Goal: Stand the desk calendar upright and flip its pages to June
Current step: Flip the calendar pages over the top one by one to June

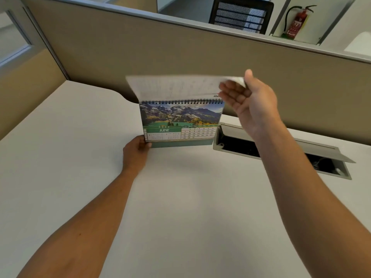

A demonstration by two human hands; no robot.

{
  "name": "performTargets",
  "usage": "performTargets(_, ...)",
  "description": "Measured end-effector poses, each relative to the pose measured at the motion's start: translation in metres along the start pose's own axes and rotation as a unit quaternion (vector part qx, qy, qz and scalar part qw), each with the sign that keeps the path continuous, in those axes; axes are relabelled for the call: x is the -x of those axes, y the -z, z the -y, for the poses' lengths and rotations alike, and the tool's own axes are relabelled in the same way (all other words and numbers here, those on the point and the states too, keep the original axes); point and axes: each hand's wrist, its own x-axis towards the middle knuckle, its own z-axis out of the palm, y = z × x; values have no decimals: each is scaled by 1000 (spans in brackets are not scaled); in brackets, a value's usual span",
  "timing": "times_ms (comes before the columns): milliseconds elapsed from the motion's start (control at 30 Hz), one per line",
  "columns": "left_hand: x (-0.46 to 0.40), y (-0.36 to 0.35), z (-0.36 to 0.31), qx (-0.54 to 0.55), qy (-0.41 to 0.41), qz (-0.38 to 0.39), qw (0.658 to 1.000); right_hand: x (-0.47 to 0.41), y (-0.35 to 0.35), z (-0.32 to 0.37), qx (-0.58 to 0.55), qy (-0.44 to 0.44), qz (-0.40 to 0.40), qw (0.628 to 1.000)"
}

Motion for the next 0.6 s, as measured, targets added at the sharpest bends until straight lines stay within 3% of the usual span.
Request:
performTargets(333, 2, -1, -1, 46, -21, -1, 999, -26, 4, -32, 79, 32, 24, 996)
performTargets(600, 1, 0, 2, 41, -23, 4, 999, -19, 36, -84, 177, 107, -94, 974)
